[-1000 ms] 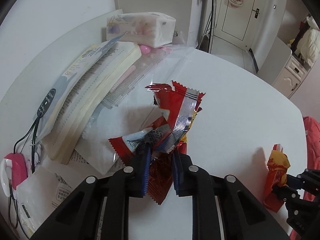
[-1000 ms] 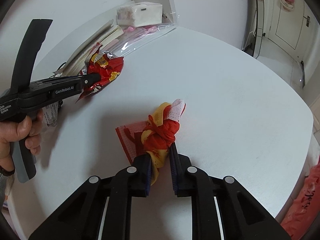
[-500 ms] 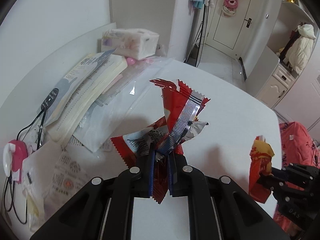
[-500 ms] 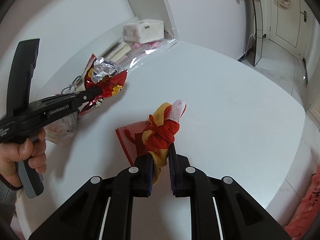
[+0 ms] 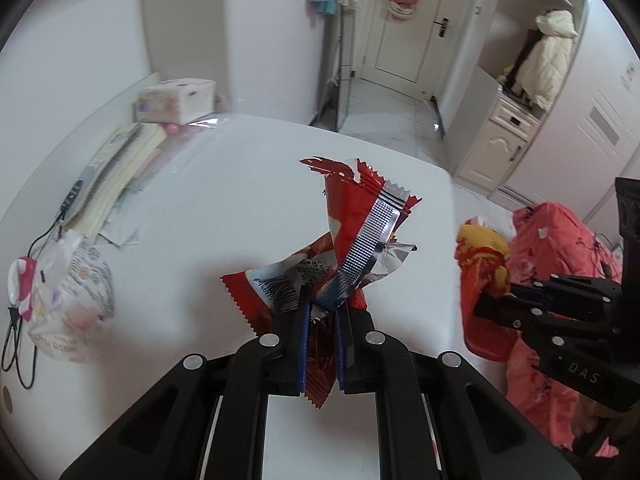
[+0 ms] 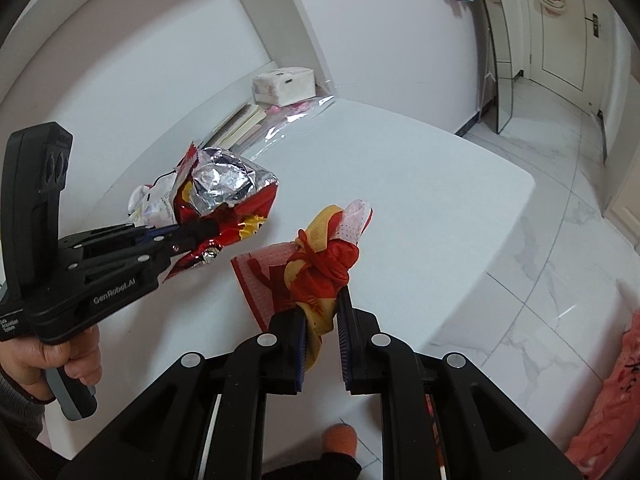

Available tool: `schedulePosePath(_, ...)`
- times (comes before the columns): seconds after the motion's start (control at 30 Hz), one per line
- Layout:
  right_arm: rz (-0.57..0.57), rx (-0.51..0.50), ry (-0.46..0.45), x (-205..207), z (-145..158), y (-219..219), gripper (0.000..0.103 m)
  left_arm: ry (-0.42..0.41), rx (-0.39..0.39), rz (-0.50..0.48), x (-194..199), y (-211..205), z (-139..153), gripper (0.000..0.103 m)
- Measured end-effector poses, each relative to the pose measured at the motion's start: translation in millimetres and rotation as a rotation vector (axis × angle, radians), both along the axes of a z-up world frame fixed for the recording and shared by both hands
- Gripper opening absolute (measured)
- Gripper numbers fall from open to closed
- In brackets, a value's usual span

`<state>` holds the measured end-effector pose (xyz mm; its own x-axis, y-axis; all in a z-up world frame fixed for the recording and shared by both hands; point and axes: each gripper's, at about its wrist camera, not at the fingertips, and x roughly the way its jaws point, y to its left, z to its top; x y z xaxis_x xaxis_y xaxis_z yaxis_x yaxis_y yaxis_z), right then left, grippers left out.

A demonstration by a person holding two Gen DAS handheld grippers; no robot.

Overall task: Collect trash
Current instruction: 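Carry the snack bag with the right tool and the wrappers with the left tool toward the bin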

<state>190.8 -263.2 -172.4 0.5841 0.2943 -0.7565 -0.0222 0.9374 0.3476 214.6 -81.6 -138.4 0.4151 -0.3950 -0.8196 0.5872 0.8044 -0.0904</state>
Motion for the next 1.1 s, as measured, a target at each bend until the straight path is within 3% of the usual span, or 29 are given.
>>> schedulePosePath(0.63, -0.154, -0.019, 0.036, -172, 13, -114, 0.014, 0.022, -0.006, -0.224, -123, -118, 4, 0.012)
schedulePosePath(0.8, -0.194, -0.007, 0.059, -206, 3, -136, 0.014, 0.039, 0.013, -0.266, -142, -137, -7, 0.012)
schedulePosePath(1.1, -0.242, 0.031, 0.136, -224, -39, -152, 0.014, 0.105, 0.071, -0.293, -154, -154, -44, 0.012)
